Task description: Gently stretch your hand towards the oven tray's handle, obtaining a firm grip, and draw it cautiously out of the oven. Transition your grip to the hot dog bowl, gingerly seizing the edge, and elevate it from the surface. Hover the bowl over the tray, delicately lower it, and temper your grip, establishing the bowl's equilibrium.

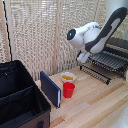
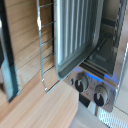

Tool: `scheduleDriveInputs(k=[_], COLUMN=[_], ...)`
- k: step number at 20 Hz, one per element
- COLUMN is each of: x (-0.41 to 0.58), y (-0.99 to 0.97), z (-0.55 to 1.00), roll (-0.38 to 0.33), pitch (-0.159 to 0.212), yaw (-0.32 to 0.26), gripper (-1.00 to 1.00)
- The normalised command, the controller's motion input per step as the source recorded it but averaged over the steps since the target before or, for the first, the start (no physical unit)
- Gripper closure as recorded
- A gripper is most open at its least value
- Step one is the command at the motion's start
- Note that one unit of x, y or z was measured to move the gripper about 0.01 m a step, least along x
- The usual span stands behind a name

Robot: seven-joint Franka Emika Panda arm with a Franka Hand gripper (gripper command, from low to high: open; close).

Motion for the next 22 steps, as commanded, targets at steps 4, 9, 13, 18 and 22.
scheduleDriveInputs(k=[4,9,13,18,22], x=[0.1,0.156,0.263,0.323,0.376], y=[0.38,0.28,0.1,0.07,0.07], z=[0.27,0.24,0.16,0.14,0.11], roll=[0.276,0.263,0.242,0.227,0.231], pitch=[0.0,0.0,0.0,0.0,0.0], yaw=[-0.164,-0.194,-0.219,-0.209,-0.198], gripper=[-1.0,-1.0,-1.0,-1.0,-1.0])
